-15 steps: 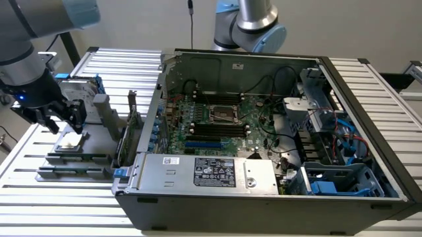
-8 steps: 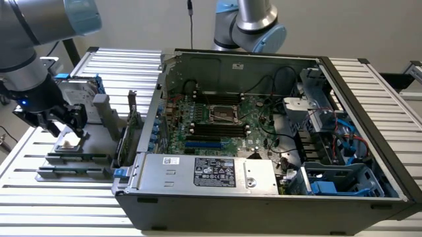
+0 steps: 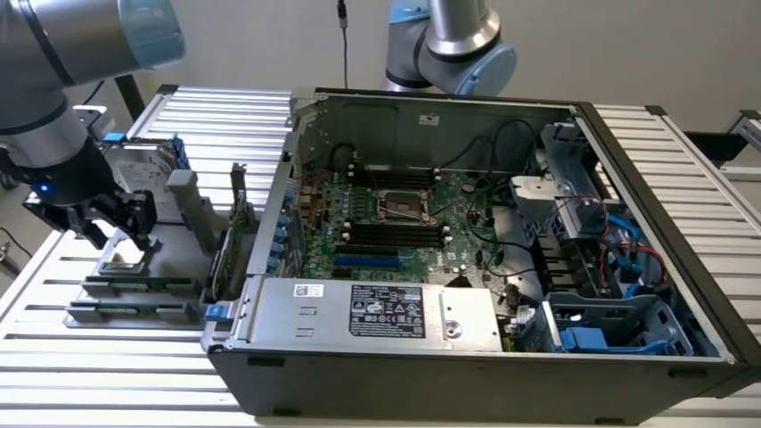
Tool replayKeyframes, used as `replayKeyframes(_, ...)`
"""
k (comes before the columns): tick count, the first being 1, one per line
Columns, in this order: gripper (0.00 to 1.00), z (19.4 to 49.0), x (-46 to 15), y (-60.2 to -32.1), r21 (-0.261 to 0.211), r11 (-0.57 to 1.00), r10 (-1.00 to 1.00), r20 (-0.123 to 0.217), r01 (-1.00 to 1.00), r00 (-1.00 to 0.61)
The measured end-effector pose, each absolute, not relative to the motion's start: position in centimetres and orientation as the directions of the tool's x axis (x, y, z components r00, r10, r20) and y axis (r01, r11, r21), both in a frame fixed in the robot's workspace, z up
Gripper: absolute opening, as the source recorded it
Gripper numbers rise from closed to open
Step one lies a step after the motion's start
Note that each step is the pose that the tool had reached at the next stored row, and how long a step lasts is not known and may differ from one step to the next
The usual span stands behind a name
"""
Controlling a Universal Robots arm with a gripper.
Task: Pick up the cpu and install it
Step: 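Pick up the cpu and move it towards the insertion slot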
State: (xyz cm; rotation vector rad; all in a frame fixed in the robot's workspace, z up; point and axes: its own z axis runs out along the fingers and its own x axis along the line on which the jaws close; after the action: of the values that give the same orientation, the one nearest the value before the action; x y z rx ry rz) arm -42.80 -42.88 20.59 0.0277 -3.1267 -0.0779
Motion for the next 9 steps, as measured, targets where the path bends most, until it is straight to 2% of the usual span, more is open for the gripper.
replayKeyframes(9, 0.62, 19.95, -42.8, -42.87, 0.05, 0.999, -0.019, 0.014, -0.018, -1.0)
